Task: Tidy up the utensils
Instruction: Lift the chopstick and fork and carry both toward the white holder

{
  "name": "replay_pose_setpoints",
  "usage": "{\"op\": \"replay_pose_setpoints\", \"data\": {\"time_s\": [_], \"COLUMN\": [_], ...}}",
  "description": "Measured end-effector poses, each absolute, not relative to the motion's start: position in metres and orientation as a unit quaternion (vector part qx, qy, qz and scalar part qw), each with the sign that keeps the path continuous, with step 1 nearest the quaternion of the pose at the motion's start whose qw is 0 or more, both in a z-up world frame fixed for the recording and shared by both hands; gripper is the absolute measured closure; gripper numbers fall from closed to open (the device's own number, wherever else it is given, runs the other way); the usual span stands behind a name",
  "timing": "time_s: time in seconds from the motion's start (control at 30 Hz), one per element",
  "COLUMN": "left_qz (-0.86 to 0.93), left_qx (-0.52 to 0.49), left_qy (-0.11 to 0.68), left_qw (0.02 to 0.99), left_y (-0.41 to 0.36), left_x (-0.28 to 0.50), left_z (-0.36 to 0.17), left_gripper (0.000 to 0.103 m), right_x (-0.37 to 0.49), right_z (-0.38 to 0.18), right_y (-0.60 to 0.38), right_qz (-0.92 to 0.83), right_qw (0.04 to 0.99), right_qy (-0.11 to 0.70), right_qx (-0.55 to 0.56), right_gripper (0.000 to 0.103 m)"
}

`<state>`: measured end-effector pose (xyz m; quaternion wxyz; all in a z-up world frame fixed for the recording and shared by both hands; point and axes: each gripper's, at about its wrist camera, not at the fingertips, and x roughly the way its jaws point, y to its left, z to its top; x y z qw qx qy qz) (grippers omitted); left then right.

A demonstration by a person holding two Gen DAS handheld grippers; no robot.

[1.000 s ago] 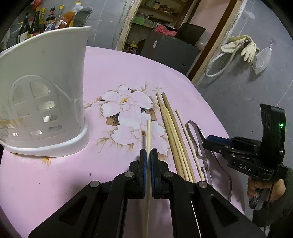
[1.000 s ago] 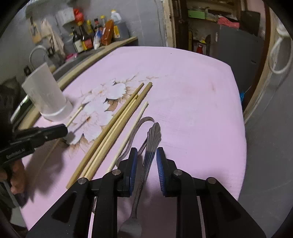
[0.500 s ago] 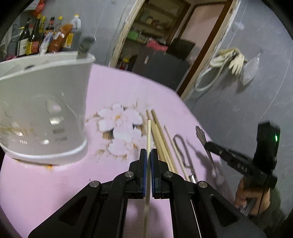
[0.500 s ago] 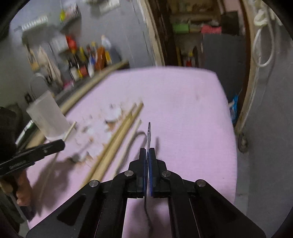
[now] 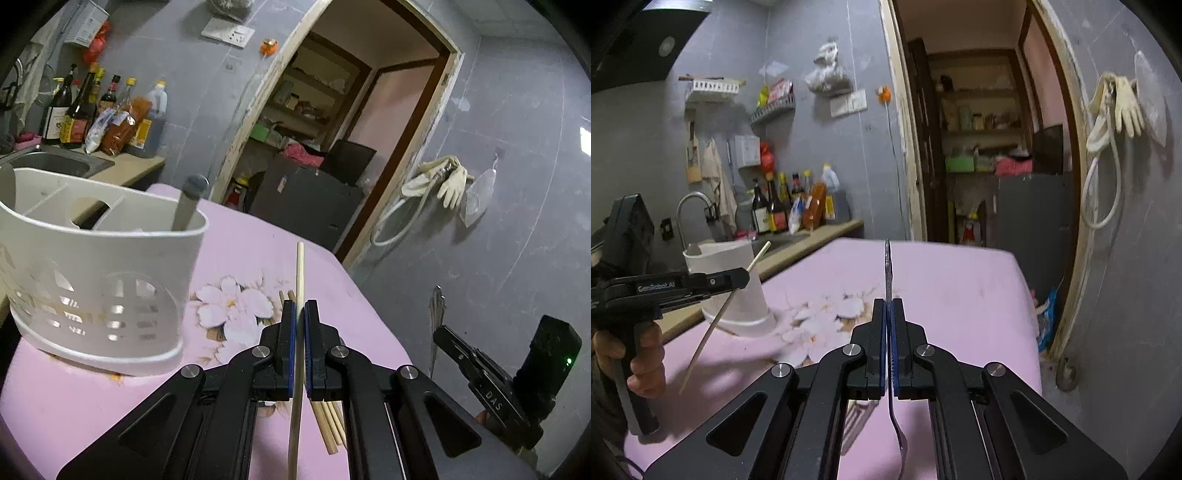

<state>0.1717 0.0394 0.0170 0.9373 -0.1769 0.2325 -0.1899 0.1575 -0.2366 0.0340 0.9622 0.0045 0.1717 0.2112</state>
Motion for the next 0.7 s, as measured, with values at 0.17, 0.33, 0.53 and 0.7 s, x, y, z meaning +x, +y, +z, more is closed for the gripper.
{"op": "replay_pose_setpoints", "data": {"time_s": [0.17, 0.33, 0.53, 0.7], "left_qz": [-0.182, -0.179, -0.175, -0.171], "left_qx": [-0.178, -0.180, -0.185, -0.188], "left_qy": [0.210, 0.195, 0.185, 0.173], "left_qw": [0.944, 0.947, 0.949, 0.952], "left_y": [0.046, 0.049, 0.056, 0.062], "left_x": [0.170, 0.169, 0.170, 0.168], "left_z": [0.026, 0.033, 0.038, 0.043], "left_gripper": [0.101, 0.101, 0.101, 0.101], "right_x": [0.153, 0.154, 0.160, 0.160], "right_z": [0.039, 0.046, 0.054, 0.060], "right_y": [-0.227, -0.220, -0.214, -0.209], "right_qz": [0.210, 0.210, 0.214, 0.220], "right_qw": [0.968, 0.971, 0.971, 0.970], "right_qy": [0.138, 0.119, 0.110, 0.103], "right_qx": [-0.006, -0.008, -0.008, -0.012], "right_gripper": [0.103, 0.103, 0.103, 0.103]}}
